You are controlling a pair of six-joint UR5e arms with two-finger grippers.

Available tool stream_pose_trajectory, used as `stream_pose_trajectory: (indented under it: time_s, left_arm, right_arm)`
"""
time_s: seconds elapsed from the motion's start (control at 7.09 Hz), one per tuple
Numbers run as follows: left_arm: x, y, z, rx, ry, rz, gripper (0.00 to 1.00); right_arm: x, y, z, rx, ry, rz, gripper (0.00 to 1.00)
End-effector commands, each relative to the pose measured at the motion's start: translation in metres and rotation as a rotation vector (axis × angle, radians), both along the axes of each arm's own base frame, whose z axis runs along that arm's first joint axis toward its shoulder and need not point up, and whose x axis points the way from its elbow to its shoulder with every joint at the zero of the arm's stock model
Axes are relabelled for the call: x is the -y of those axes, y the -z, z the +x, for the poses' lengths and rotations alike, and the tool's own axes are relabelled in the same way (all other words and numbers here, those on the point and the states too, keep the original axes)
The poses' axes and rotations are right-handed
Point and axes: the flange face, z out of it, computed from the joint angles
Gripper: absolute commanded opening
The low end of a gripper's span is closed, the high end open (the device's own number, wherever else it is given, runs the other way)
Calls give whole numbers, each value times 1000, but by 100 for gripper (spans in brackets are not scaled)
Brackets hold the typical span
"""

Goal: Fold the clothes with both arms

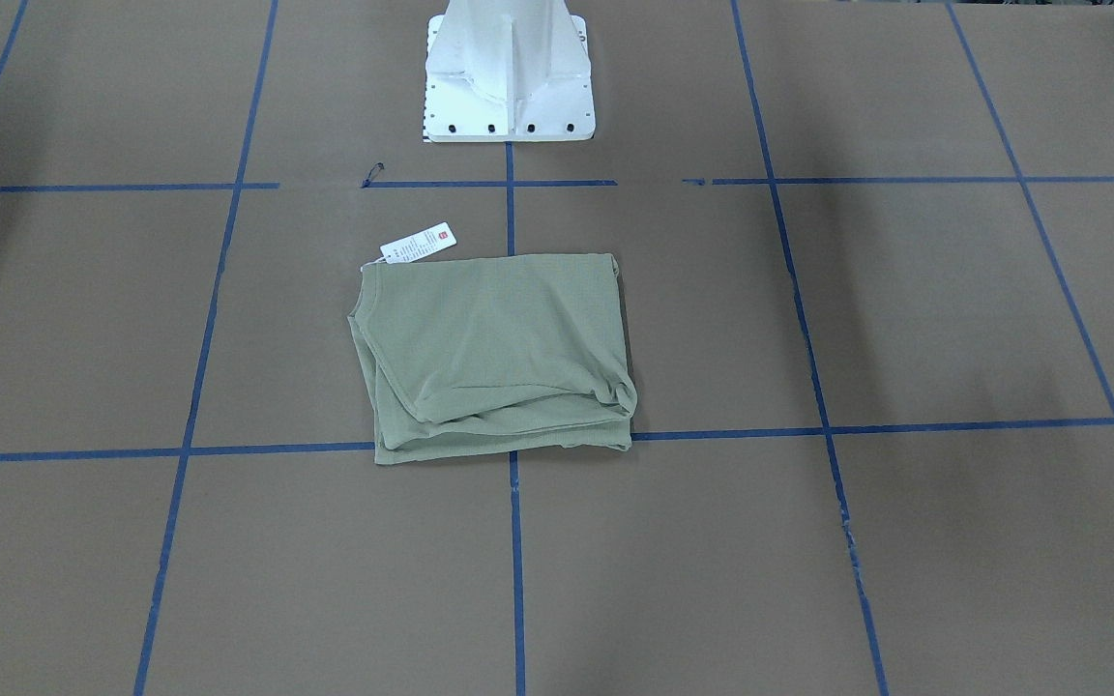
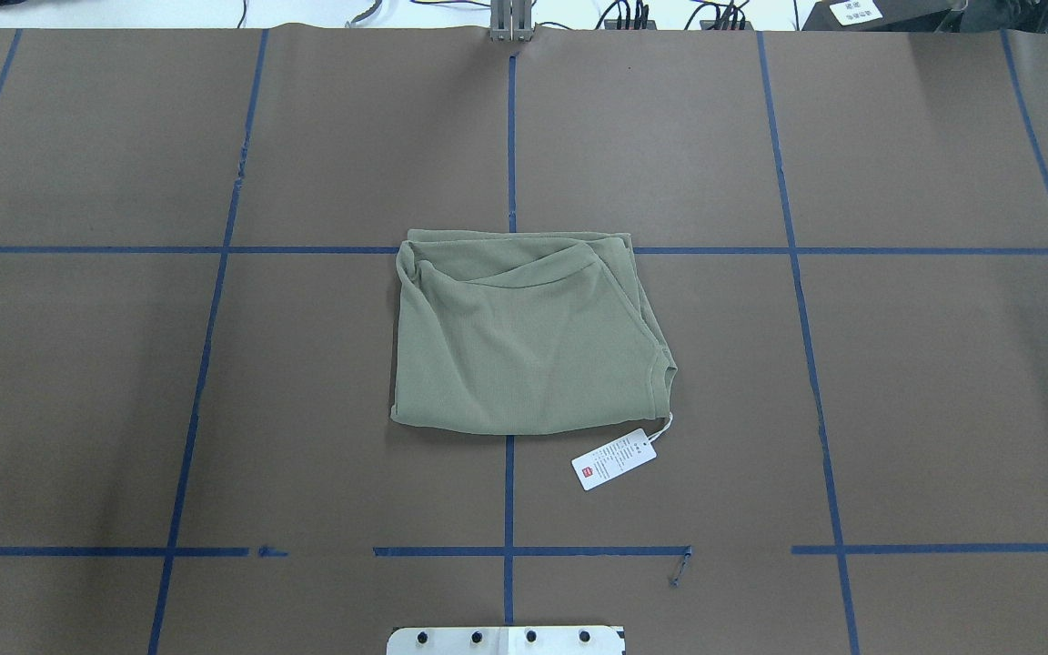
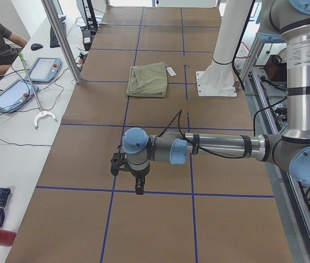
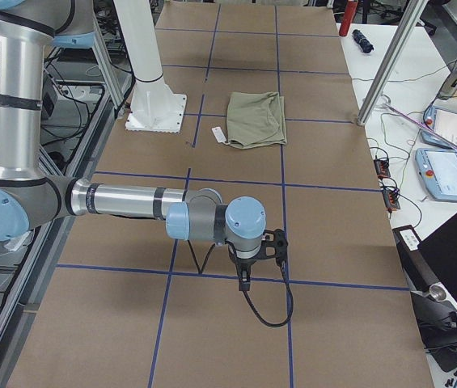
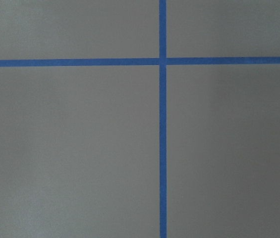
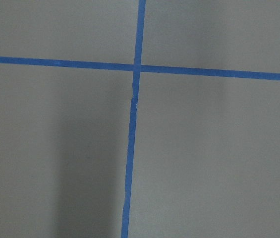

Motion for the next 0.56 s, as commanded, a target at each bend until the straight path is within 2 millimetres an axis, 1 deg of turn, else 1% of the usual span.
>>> stream_pose_trajectory:
  time_s: [0.0, 0.42]
  left_arm:
    - [1, 0, 0, 0, 0, 0, 100]
    - [1, 0, 0, 0, 0, 0, 100]
  right_arm:
    - [0, 0, 0, 1, 0, 1, 100]
    - [0, 1, 0, -1, 0, 5, 100]
